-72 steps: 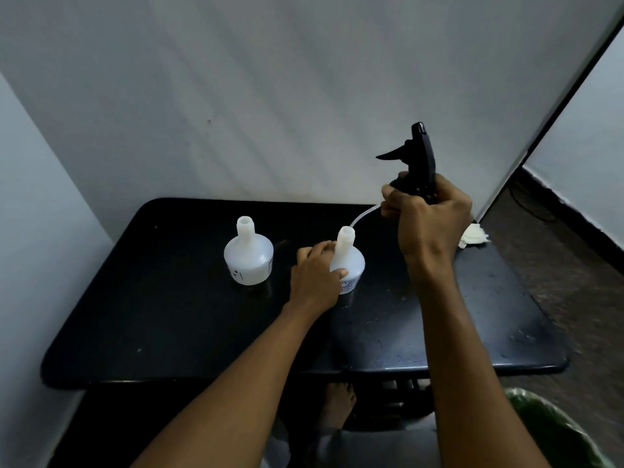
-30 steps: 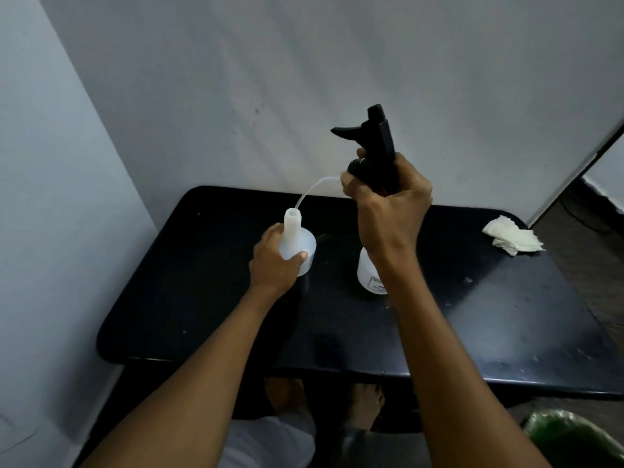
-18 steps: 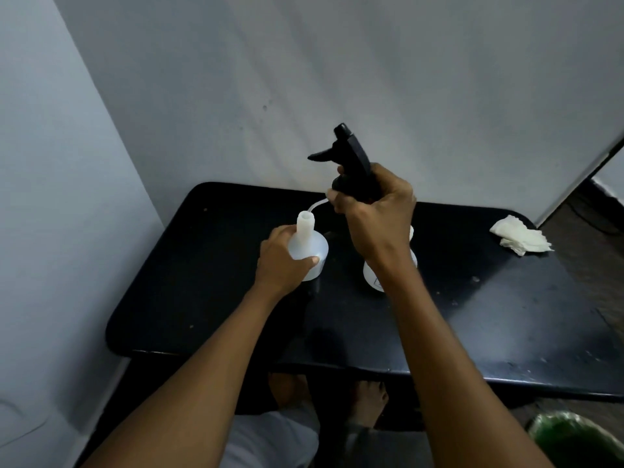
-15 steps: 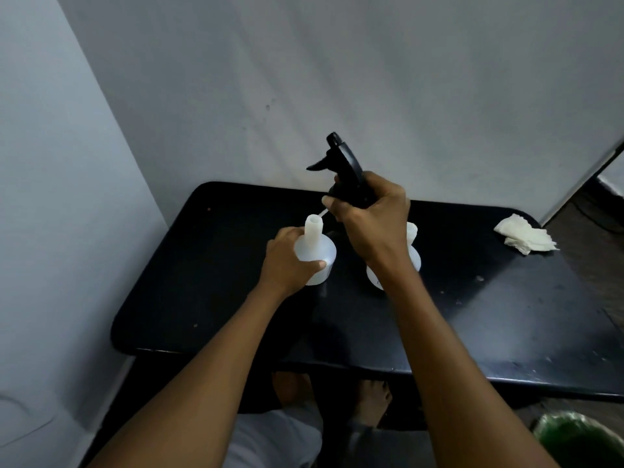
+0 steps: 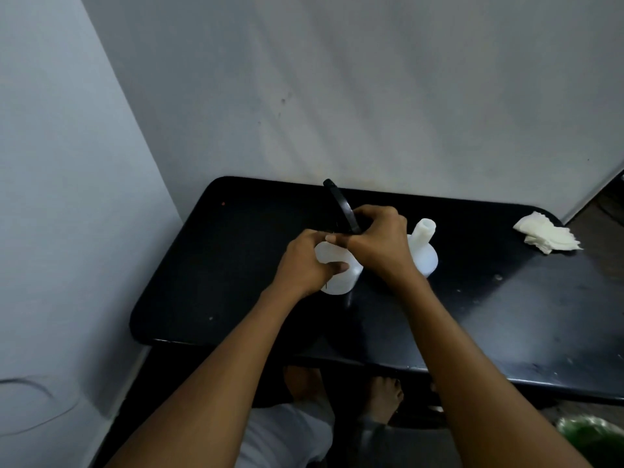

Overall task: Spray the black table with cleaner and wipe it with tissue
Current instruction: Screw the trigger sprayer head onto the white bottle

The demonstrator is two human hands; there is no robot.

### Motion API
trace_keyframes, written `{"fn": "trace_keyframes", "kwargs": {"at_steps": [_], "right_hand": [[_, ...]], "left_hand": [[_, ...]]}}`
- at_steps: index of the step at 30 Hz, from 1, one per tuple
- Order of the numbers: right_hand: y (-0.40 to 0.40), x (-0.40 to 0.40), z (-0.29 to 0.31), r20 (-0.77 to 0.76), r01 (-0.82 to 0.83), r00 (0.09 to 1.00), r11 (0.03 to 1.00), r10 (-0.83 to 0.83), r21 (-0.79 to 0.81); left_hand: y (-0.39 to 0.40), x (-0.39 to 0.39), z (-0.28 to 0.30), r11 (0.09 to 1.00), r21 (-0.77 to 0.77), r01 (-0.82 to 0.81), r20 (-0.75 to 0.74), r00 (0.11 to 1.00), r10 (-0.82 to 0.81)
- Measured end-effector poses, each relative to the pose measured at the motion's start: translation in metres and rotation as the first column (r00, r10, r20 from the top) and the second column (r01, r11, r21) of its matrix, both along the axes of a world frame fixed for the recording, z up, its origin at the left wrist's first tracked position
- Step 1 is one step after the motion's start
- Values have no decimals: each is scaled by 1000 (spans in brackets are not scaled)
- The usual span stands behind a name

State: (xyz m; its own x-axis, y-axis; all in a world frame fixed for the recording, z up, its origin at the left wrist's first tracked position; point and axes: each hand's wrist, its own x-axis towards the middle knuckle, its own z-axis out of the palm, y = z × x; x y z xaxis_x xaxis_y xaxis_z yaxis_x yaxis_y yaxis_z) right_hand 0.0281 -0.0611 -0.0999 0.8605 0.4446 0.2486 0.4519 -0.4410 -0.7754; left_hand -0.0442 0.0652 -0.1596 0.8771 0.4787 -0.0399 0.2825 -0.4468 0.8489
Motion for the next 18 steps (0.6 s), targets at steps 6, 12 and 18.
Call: {"fn": "trace_keyframes", "kwargs": {"at_steps": [6,12,18], "right_hand": [[2,-3,-2,14,33,999,999,-33,4],[5,-6,-4,-12,54,998,996,-54,76],[6,-8,-9,35,79,996,989,-84,123]], "left_hand": [[2,-3,14,996,-78,-49,139,989,60],[-3,-12,36,944,-328,20,398,909,120],[-11,-12,39,933,-348,88,405,912,66]]}}
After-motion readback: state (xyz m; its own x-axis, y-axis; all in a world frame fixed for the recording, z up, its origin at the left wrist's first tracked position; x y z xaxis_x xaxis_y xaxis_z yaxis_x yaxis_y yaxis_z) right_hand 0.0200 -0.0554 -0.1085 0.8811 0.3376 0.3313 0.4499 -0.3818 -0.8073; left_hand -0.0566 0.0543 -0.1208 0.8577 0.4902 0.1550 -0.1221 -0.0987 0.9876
